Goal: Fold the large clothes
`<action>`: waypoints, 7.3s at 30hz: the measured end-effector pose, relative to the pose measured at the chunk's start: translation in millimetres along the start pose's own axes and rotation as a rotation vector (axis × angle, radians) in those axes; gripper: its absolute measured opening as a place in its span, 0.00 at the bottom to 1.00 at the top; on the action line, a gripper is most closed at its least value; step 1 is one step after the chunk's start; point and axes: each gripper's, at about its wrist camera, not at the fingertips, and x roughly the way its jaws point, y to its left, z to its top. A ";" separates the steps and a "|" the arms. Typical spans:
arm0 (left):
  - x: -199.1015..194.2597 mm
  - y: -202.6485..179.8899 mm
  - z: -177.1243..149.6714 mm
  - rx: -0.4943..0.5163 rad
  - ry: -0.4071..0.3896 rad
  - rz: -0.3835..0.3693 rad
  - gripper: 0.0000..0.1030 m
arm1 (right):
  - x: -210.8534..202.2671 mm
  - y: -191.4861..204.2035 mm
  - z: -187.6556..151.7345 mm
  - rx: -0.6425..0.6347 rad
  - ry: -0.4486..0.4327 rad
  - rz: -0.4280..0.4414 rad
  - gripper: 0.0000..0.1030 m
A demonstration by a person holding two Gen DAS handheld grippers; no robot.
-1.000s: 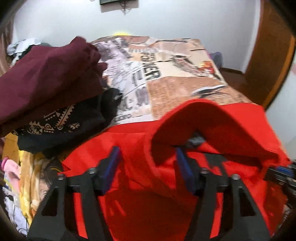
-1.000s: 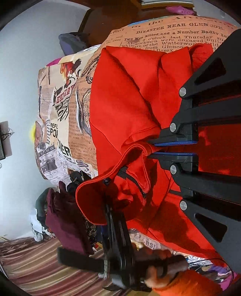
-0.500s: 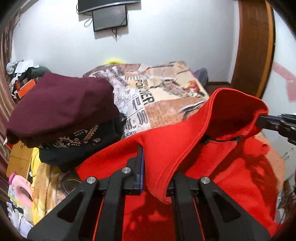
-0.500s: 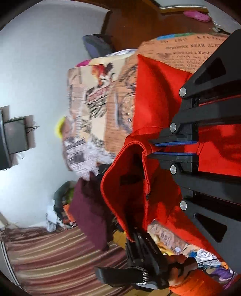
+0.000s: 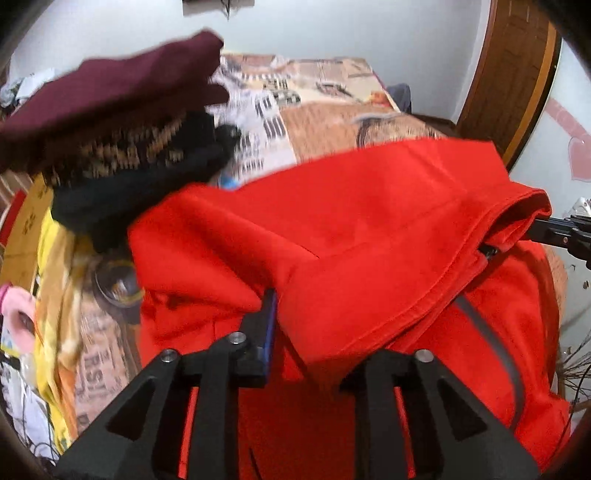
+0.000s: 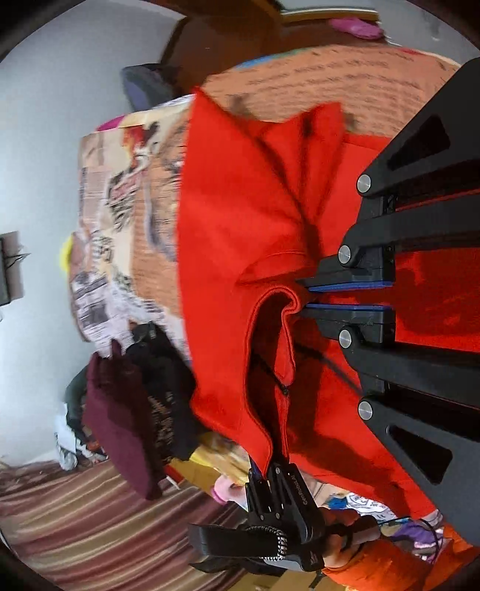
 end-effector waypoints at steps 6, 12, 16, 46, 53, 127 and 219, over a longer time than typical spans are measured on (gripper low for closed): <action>1.7 1.0 -18.9 -0.020 0.050 0.004 0.43 | -2.5 2.1 -14.4 -0.011 0.019 -0.010 0.07; -4.8 13.9 -23.3 -0.074 0.060 0.029 0.61 | -18.7 -4.1 -14.4 0.001 0.005 -0.052 0.07; -15.5 28.6 -22.6 -0.137 0.055 0.013 0.67 | -28.8 -17.1 -10.4 0.055 -0.006 -0.069 0.07; -24.4 1.3 2.9 -0.046 -0.003 -0.097 0.77 | 24.8 -52.6 11.4 0.239 0.040 -0.119 0.54; -53.8 35.7 17.9 -0.115 -0.094 -0.044 0.82 | 0.1 -63.5 14.2 0.261 0.013 -0.145 0.54; -29.4 92.4 139.9 -0.291 -0.214 -0.209 0.11 | -72.0 -134.3 105.2 0.391 -0.323 0.004 0.15; 31.3 117.3 -88.4 -0.497 0.230 -0.370 0.74 | -29.5 -76.5 -78.2 0.364 0.034 -0.273 0.59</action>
